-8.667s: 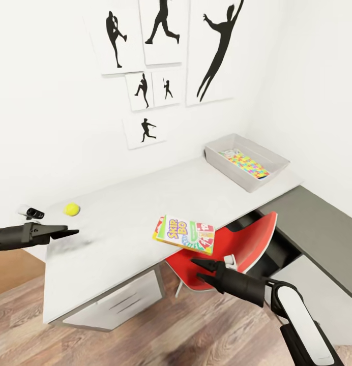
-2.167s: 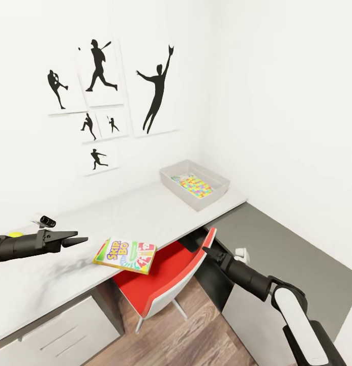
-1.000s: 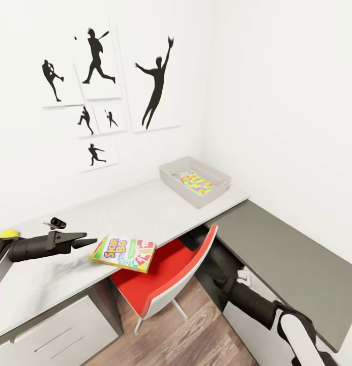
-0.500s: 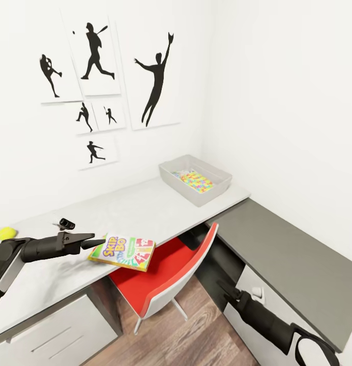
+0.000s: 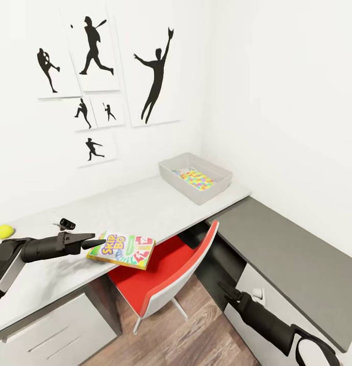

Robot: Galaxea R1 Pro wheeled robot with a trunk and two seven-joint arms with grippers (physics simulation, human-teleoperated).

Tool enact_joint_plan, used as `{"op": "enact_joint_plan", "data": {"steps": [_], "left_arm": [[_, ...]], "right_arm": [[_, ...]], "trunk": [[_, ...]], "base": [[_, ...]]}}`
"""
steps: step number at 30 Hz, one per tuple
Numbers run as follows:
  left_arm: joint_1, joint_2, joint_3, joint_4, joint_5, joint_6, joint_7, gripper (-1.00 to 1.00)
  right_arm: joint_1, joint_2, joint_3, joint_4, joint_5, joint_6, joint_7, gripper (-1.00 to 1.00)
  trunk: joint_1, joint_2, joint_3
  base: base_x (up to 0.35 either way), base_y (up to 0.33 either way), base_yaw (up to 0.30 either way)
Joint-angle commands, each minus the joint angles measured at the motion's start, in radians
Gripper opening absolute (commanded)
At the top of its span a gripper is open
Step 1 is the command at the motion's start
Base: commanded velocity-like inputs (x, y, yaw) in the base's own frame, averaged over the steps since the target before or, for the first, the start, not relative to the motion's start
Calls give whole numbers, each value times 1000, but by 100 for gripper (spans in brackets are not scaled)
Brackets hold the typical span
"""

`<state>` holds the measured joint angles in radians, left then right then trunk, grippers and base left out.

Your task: Put all the toys in the child's room - the three board games (two on the bed and one on the table), the two jigsaw puzzles on the table, and the tennis ball on the table - inside the toy box on the table in the child's room.

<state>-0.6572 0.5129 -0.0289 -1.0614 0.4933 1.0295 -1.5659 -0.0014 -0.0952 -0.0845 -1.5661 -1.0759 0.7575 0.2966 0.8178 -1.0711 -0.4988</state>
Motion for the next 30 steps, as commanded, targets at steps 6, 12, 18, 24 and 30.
{"op": "enact_joint_plan", "data": {"steps": [6,12,18,24,30], "left_arm": [[-3,1,-1,1,0,11,-5,100],[-7,8,7,13,-1,10,-5,100],[-8,3,4,15,-2,9,-5,100],[-8,3,3,15,-2,9,-5,100],[-9,3,4,15,-2,9,-5,100]], "right_arm": [[0,3,5,9,6,-2,1,100],[0,3,-18,80,97,-17,5,100],[0,3,-28,88,107,-89,5,100],[-2,6,-30,72,106,-106,7,100],[-5,12,-29,29,104,-105,9,100]], "trunk": [[23,-43,-20],[46,-85,-39],[69,-127,-57],[92,-169,-76],[115,-211,-95]], "base": [[0,0,0],[0,0,0],[0,0,0],[0,0,0],[0,0,0]]}}
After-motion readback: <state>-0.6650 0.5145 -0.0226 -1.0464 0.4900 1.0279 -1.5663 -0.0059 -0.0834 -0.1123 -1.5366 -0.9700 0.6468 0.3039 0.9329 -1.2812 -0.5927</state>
